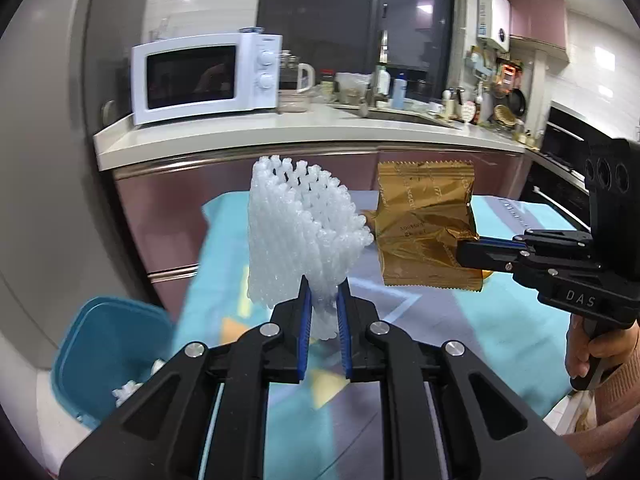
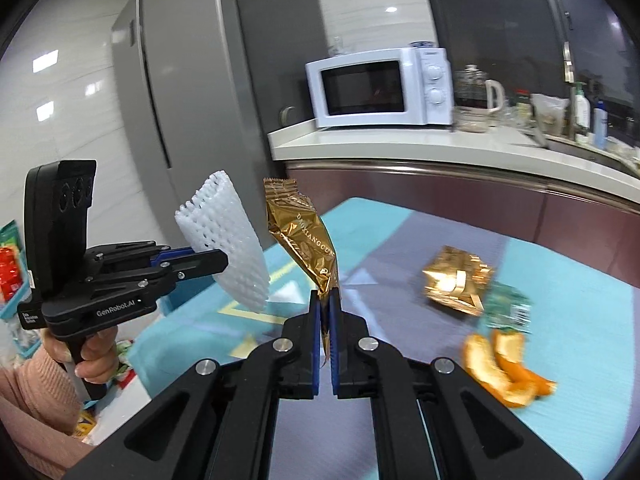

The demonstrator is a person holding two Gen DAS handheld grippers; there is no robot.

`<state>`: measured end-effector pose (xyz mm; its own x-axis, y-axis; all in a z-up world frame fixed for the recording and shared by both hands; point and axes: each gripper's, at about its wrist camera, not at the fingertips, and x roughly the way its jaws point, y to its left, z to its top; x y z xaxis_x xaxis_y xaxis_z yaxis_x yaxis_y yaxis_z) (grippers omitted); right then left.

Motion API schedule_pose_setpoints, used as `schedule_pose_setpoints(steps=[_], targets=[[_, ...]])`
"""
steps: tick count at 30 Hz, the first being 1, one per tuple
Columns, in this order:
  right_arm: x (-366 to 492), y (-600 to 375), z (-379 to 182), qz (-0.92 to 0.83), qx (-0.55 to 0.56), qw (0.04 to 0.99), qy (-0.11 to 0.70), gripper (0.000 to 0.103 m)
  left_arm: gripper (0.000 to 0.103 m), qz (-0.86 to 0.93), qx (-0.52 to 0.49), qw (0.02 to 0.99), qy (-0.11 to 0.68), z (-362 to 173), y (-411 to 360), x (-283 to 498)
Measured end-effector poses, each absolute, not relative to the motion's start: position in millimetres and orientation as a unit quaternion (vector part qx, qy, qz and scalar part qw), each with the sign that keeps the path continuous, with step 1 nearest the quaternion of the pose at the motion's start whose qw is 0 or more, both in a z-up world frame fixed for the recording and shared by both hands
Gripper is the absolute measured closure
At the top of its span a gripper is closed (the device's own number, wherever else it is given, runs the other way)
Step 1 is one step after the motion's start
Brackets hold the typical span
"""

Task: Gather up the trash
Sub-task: 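Carry the foam net and gold wrapper over the teal bin, then open both tools to drop the net and wrapper into the bin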

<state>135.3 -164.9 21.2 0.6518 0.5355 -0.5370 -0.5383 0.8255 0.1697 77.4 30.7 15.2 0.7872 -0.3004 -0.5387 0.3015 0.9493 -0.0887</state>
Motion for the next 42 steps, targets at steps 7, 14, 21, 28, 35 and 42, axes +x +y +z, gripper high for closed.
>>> schedule_pose_setpoints(steps=[7, 14, 21, 28, 35, 42], targets=[[149.8, -110.8, 22.2, 0.354, -0.006, 0.884, 0.304, 0.100, 0.090, -0.101, -0.006, 0.952, 0.289, 11.3, 90.3, 59.7], [163.7, -54.7, 21.9, 0.407, -0.011, 0.856, 0.318, 0.100, 0.090, -0.045, -0.017, 0.955, 0.293, 10.9, 147.6, 62.7], [188.9, 1.1, 16.0, 0.442, -0.010, 0.830, 0.340, 0.100, 0.090, 0.001, -0.036, 0.951, 0.307, -0.9, 200.6, 74.1], [203.5, 44.1, 0.0, 0.458, -0.020, 0.809, 0.369, 0.100, 0.090, 0.027, -0.056, 0.941, 0.333, -26.4, 237.3, 95.2], [219.2, 75.5, -24.1, 0.459, -0.016, 0.789, 0.407, 0.100, 0.090, 0.045, -0.068, 0.930, 0.359, -53.9, 253.9, 110.8], [232.3, 96.1, -44.2, 0.449, -0.023, 0.780, 0.435, 0.100, 0.089, 0.053, -0.071, 0.922, 0.378, -71.1, 255.5, 121.0]])
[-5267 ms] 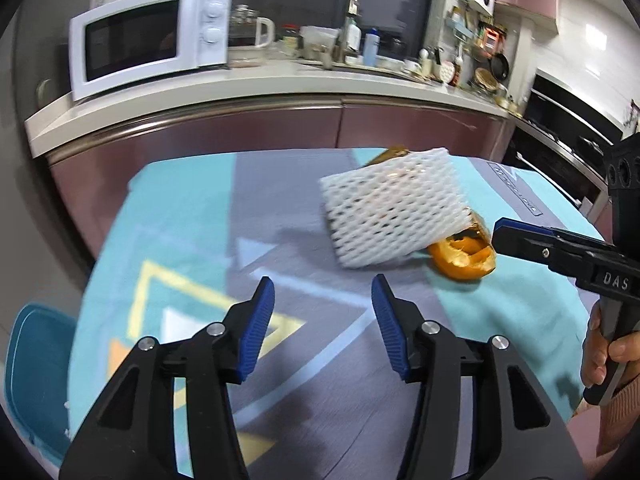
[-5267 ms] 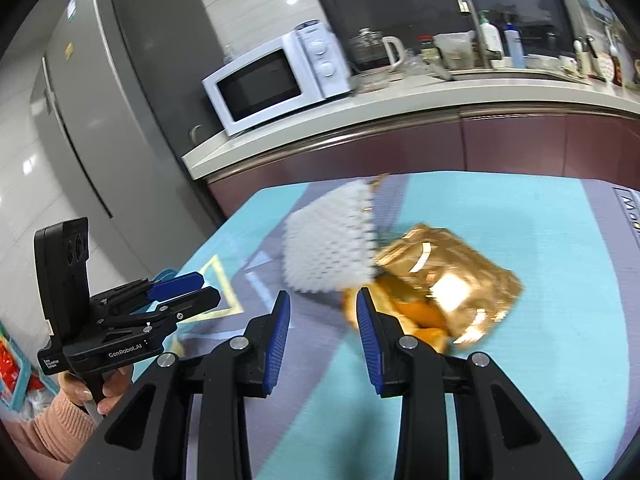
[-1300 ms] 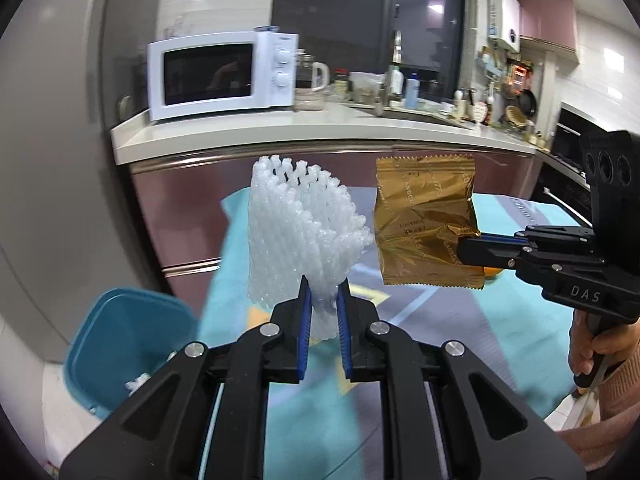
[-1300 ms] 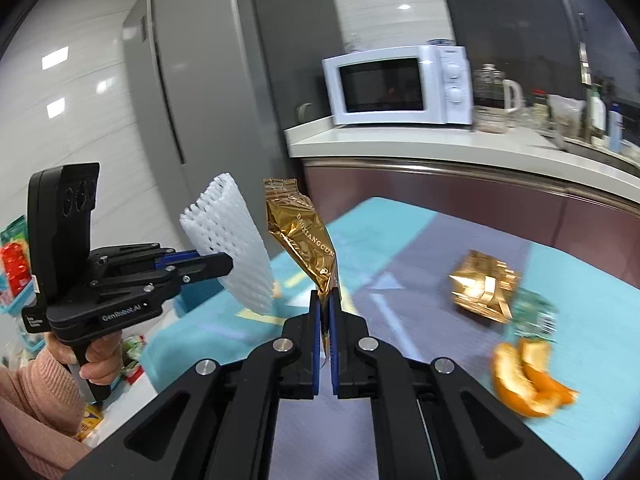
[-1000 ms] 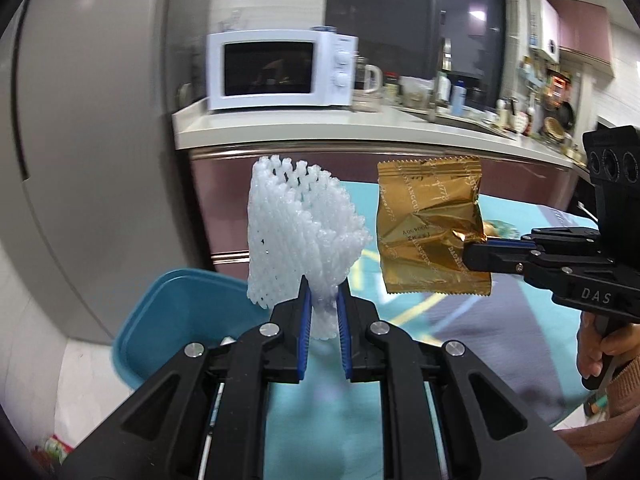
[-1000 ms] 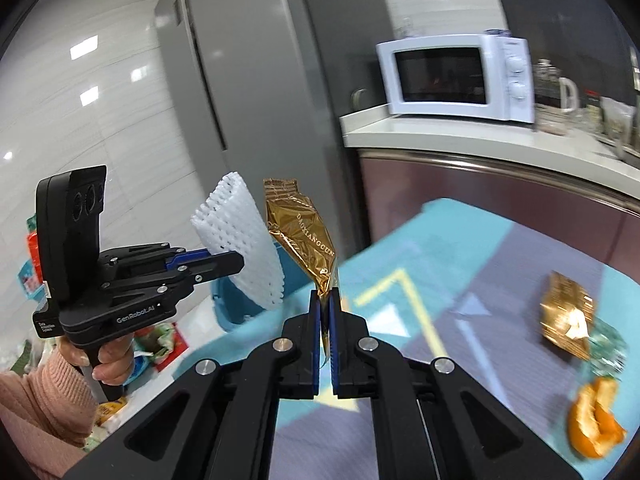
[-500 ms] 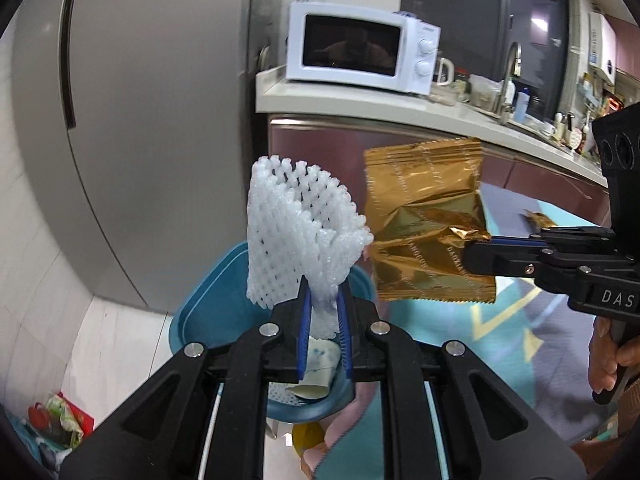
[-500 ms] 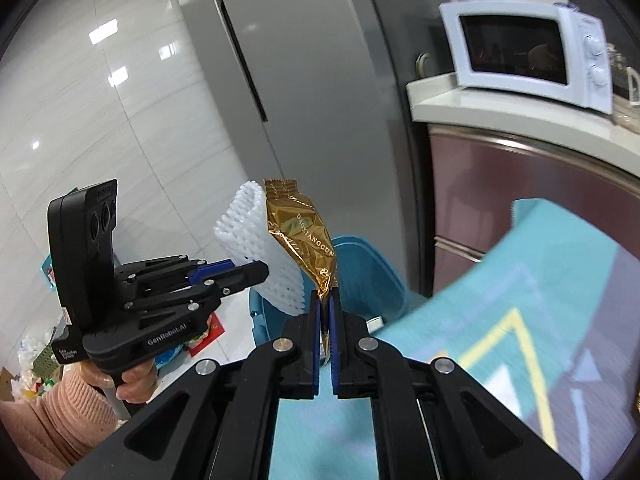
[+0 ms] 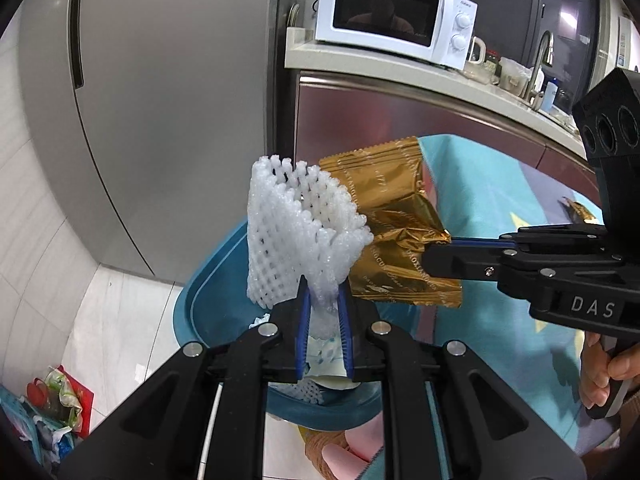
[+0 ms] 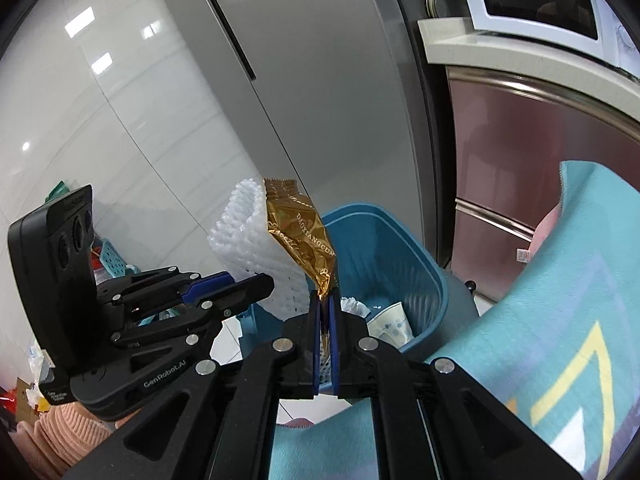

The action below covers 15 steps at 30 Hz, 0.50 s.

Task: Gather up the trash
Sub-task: 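Open both tools to drop the net and wrapper into the bin, then move both tools back over the remaining trash on the table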

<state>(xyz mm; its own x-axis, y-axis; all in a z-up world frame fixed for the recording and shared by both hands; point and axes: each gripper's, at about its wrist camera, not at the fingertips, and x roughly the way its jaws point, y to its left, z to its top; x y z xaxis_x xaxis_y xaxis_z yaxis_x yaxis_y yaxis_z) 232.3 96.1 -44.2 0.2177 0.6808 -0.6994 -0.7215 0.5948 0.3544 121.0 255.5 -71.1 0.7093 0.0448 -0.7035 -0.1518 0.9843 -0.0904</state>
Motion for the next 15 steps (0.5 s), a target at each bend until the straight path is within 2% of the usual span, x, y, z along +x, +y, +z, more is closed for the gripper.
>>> schedule_pose_setpoints(steps=[8, 15], targets=[[241.4, 99.7, -64.0, 0.434, -0.023, 0.773, 0.463, 0.092, 0.083, 0.058, -0.083, 0.913, 0.395, -87.9, 258.8, 138.3], [246.7, 88.9, -66.9, 0.425, -0.005, 0.774, 0.470, 0.090, 0.078, 0.059, -0.096, 0.906, 0.408, -100.2, 259.0, 151.2]])
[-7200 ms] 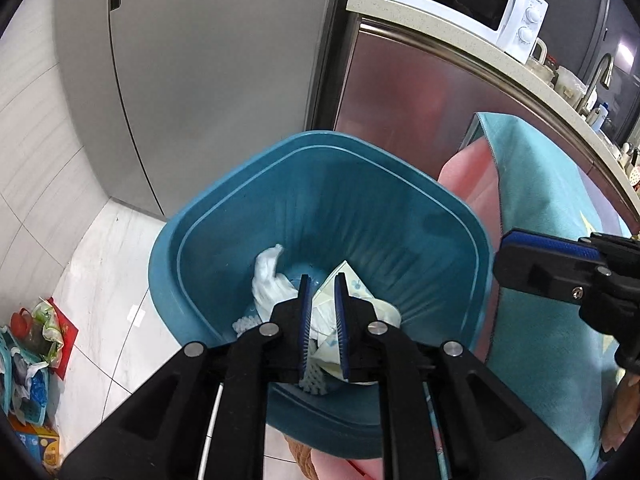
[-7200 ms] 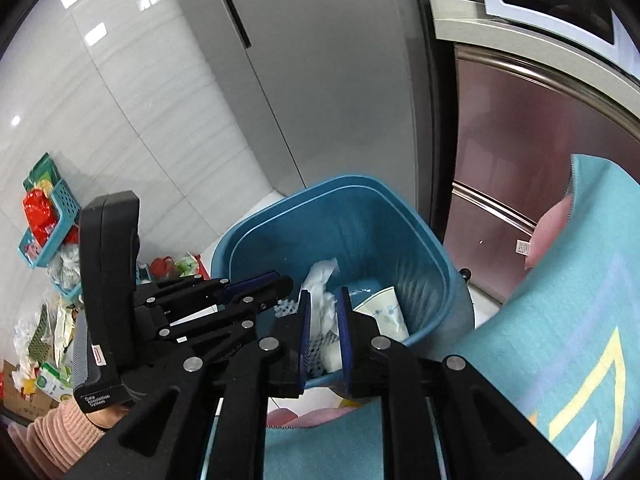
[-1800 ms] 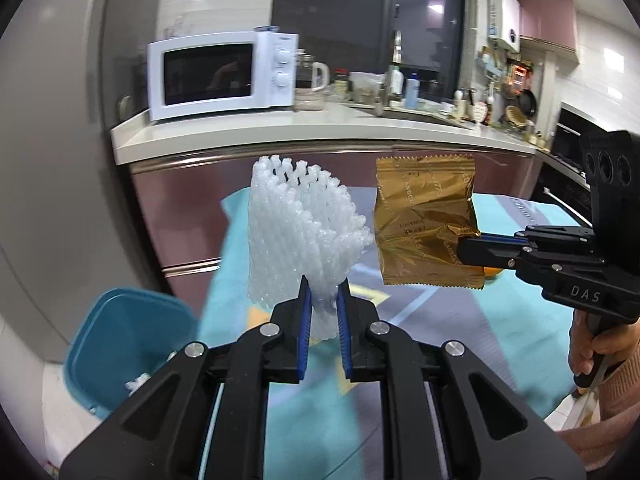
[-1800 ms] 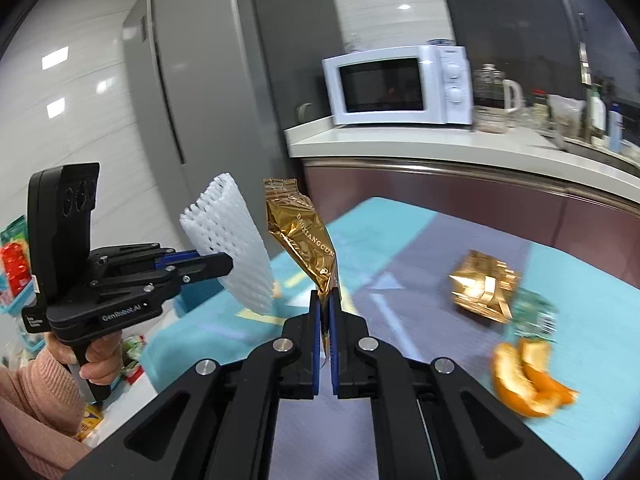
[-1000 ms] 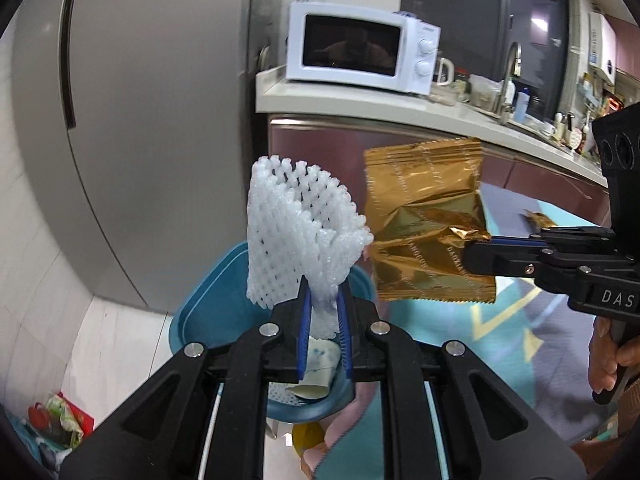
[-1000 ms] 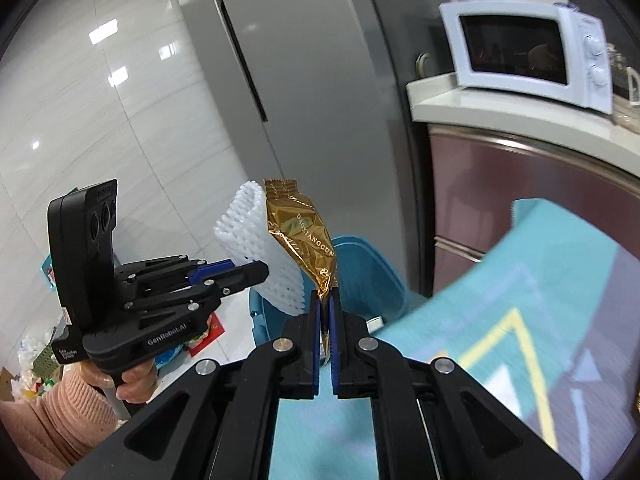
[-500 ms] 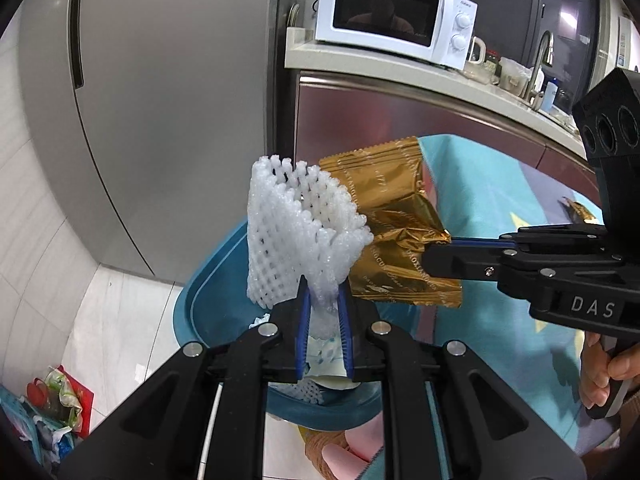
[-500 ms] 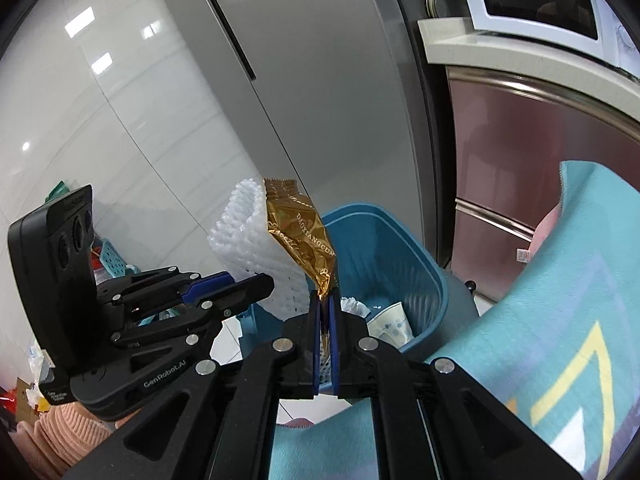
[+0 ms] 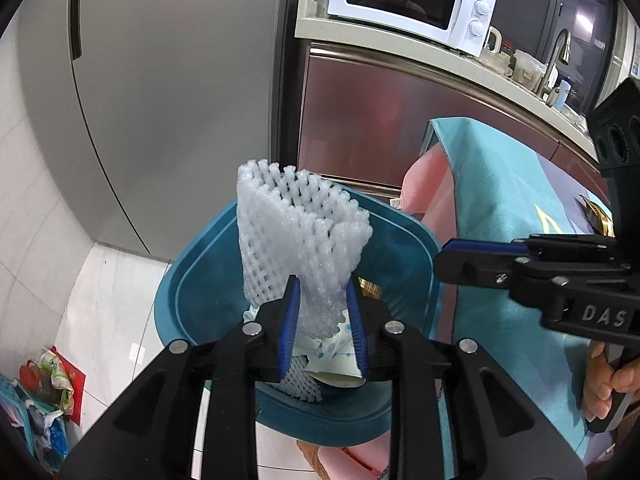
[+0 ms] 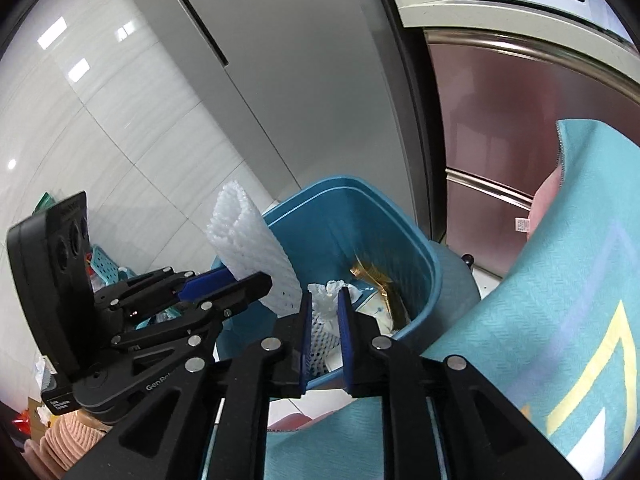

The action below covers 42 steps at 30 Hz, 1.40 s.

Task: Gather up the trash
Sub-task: 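Move both tools back over the remaining trash on the table, then lower the left tool to the gold wrapper while the right tool approaches the orange peel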

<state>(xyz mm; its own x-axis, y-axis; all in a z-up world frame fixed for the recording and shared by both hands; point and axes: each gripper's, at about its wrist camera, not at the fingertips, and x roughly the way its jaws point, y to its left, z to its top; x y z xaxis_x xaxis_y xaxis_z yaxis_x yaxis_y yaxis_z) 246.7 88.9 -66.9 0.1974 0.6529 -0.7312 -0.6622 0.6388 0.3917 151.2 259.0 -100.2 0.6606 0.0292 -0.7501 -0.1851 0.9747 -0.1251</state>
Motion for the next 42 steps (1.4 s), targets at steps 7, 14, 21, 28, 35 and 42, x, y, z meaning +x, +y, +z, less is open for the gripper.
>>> schedule_pose_setpoints(steps=[7, 14, 21, 28, 35, 42], targets=[[238.9, 76.4, -58.8, 0.427, -0.005, 0.779, 0.460, 0.087, 0.065, 0.065, -0.087, 0.904, 0.413, -104.3, 257.1, 153.6], [224.7, 48.2, -44.6, 0.430, -0.003, 0.788, 0.441, 0.085, 0.064, 0.066, -0.090, 0.907, 0.406, -101.7, 255.0, 147.0], [199.8, -4.2, -23.0, 0.421, 0.005, 0.811, 0.407, 0.075, 0.055, 0.036, -0.080, 0.924, 0.372, -75.0, 228.9, 133.5], [185.4, -74.4, -7.4, 0.378, 0.018, 0.846, 0.377, 0.069, 0.048, -0.035, -0.073, 0.939, 0.333, -44.4, 173.2, 126.4], [177.4, -162.6, -6.9, 0.292, 0.032, 0.882, 0.368, 0.067, 0.046, -0.112, -0.054, 0.938, 0.325, -32.5, 99.7, 133.5], [174.9, -242.8, -12.9, 0.207, 0.065, 0.907, 0.361, 0.067, 0.046, -0.175, -0.036, 0.926, 0.332, -32.2, 26.2, 149.8]])
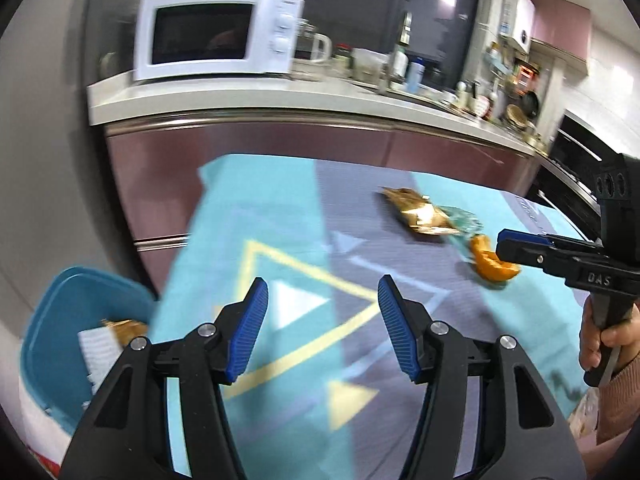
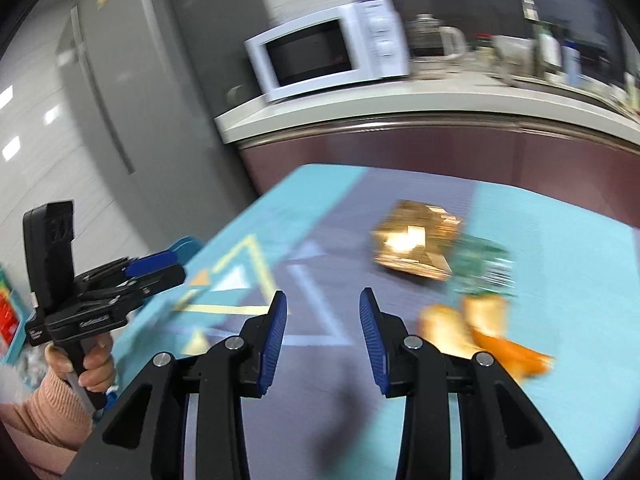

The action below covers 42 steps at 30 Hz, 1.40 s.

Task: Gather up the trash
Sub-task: 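Lower the left tool to the gold wrapper while the right tool approaches the orange peel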

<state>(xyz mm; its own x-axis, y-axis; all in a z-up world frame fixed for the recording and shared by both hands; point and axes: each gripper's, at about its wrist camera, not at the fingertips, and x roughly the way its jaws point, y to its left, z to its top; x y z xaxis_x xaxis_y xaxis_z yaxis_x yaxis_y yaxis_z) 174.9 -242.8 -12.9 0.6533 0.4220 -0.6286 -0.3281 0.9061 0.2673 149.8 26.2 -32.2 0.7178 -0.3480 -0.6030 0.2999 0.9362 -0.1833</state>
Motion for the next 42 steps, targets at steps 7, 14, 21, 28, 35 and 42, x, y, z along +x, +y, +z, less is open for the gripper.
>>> schedule_pose_setpoints(steps=[7, 14, 21, 28, 35, 42], targets=[[172.8, -308.7, -28.6, 0.136, 0.093, 0.916, 0.366, 0.067, 0.046, -0.204, -0.015, 0.916, 0.345, -34.2, -26.8, 172.1], [173.9, -337.7, -43.7, 0.110, 0.104, 0.912, 0.382, 0.067, 0.047, -0.213, 0.004, 0.907, 0.364, -37.9, -69.6, 205.3], [176.4, -342.3, -55.8, 0.120, 0.109, 0.904, 0.396, 0.067, 0.047, -0.212, -0.004, 0.895, 0.392, -47.8, -96.1, 240.6], [176.9, -353.3, -57.3, 0.119, 0.119, 0.904, 0.394, 0.067, 0.047, -0.208, -0.020, 0.888, 0.409, -53.1, -104.7, 262.9], [180.7, -356.5, -63.9, 0.129, 0.122, 0.896, 0.407, 0.067, 0.045, -0.212, -0.025, 0.882, 0.421, -56.5, -116.0, 277.5], [187.2, -350.7, -67.9, 0.160, 0.135, 0.886, 0.414, 0.065, 0.049, -0.222, -0.041, 0.868, 0.443, -67.9, -124.4, 296.8]])
